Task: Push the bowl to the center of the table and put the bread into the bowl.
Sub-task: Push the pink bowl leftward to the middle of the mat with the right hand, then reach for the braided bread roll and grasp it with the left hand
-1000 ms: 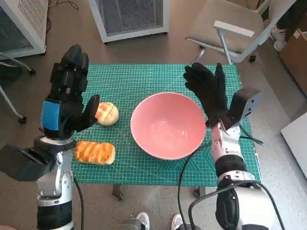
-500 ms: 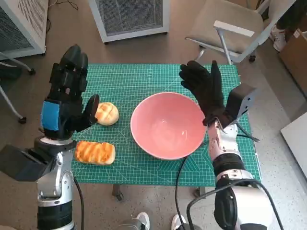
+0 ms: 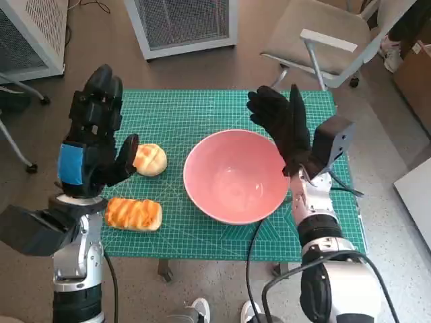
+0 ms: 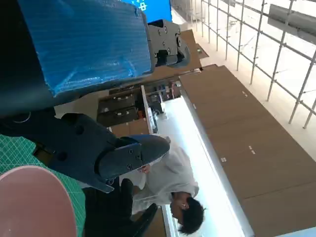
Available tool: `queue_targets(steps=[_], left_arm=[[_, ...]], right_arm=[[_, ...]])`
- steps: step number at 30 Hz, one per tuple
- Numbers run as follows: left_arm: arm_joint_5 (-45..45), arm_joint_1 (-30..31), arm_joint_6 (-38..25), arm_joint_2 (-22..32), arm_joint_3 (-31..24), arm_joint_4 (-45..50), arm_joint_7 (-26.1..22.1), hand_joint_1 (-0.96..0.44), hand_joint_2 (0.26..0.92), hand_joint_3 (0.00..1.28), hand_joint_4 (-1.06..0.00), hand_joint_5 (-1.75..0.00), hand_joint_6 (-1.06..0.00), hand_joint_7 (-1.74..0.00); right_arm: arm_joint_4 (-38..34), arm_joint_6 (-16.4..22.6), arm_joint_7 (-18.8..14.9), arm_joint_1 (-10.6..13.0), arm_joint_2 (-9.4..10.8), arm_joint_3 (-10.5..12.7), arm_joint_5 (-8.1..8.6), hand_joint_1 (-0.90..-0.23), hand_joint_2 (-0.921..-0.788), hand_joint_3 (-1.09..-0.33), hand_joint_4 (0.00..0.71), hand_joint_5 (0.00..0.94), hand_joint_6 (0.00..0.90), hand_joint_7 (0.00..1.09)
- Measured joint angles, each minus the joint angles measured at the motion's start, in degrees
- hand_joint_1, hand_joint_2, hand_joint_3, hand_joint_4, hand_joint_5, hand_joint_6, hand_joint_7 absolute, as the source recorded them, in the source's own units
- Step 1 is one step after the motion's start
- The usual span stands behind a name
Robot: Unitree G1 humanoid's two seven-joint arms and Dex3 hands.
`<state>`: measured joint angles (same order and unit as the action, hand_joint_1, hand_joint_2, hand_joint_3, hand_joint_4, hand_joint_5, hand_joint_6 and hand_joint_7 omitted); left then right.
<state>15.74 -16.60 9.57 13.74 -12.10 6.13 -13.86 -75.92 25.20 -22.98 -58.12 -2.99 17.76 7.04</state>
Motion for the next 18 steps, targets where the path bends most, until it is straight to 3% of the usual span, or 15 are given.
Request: queue_targets(steps=[8, 15, 18], left_arm=[[-0.2, 0.1, 0.0, 0.0, 0.0, 0.4, 0.5, -0.34, 0.728, 0.67, 0.00, 0.00, 0.00, -0.42], [-0.3, 0.1, 0.2, 0.0, -0.1, 0.4, 0.5, -0.35, 0.739, 0.65, -0.01, 0.00, 0.00, -0.43], [-0.3, 0.1, 0.2, -0.1, -0.1, 0.4, 0.7, -0.34, 0.741, 0.64, -0.01, 0.00, 0.00, -0.43]], right_arm=[[0.4, 1.0, -1.3, -0.5, -1.4, 0.6, 0.20, -0.532, -0.921, -0.688, 0.181, 0.005, 0.274, 0.03], [1.2, 3.3, -3.7, -1.4, -2.6, 1.9, 1.90, -0.524, -0.921, -0.691, 0.194, 0.010, 0.283, 0.03], [2.1, 5.9, -6.5, -1.5, -3.0, 2.6, 2.99, -0.542, -0.921, -0.695, 0.196, 0.010, 0.284, 0.03]])
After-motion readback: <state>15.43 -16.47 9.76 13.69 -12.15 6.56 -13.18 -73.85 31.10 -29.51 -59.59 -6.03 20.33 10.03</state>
